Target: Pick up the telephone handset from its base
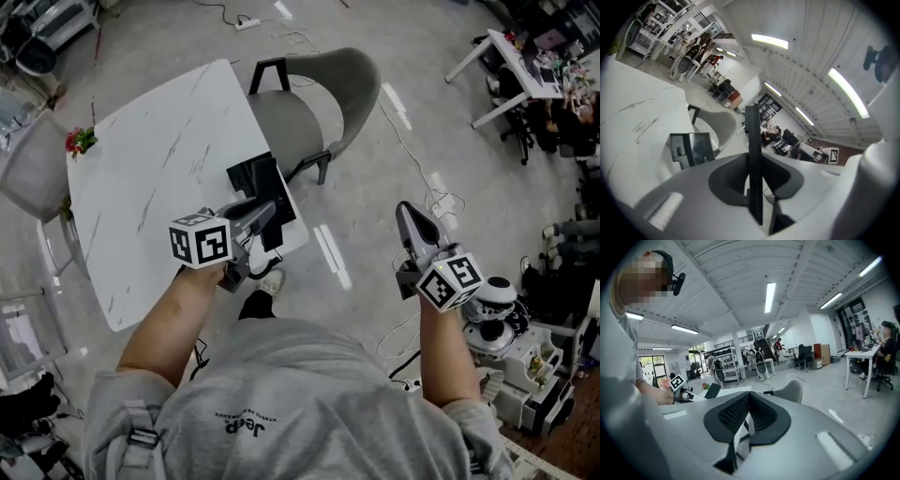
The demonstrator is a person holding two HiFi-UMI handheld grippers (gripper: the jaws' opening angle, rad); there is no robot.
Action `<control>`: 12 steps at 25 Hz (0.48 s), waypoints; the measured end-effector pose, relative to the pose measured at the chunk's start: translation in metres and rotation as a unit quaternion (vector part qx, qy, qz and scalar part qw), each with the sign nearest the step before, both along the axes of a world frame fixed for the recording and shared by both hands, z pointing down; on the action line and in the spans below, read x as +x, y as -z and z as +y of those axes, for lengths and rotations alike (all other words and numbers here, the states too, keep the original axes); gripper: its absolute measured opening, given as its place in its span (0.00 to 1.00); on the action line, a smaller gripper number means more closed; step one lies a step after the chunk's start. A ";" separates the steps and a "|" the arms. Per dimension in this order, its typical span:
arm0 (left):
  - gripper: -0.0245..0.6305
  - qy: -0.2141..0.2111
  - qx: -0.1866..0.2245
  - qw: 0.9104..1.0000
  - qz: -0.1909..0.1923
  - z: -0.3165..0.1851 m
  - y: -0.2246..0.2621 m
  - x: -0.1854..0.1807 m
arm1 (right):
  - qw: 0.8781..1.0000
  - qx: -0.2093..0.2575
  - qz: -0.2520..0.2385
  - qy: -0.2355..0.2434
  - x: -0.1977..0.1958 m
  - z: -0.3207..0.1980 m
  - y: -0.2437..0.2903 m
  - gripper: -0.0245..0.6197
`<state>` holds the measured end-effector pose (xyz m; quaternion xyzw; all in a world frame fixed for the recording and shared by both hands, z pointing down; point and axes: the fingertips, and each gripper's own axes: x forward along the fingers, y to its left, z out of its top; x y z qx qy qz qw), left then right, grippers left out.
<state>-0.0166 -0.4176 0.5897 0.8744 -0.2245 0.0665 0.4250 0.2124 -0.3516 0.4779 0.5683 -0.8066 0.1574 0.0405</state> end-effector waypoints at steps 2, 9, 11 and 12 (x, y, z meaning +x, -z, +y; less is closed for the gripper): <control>0.25 -0.023 0.022 0.999 0.017 0.008 0.027 0.020 | 1.000 0.010 0.001 -0.016 0.012 0.015 0.013 0.05; 0.25 -0.120 0.088 0.986 0.069 0.049 0.115 0.100 | 0.995 0.051 0.006 -0.086 0.062 0.084 0.063 0.05; 0.25 -0.146 0.103 0.980 0.082 0.065 0.138 0.126 | 0.992 0.062 0.008 -0.107 0.080 0.109 0.077 0.05; 0.25 -0.160 0.110 0.977 0.087 0.074 0.149 0.139 | 0.991 0.068 0.010 -0.118 0.090 0.122 0.085 0.05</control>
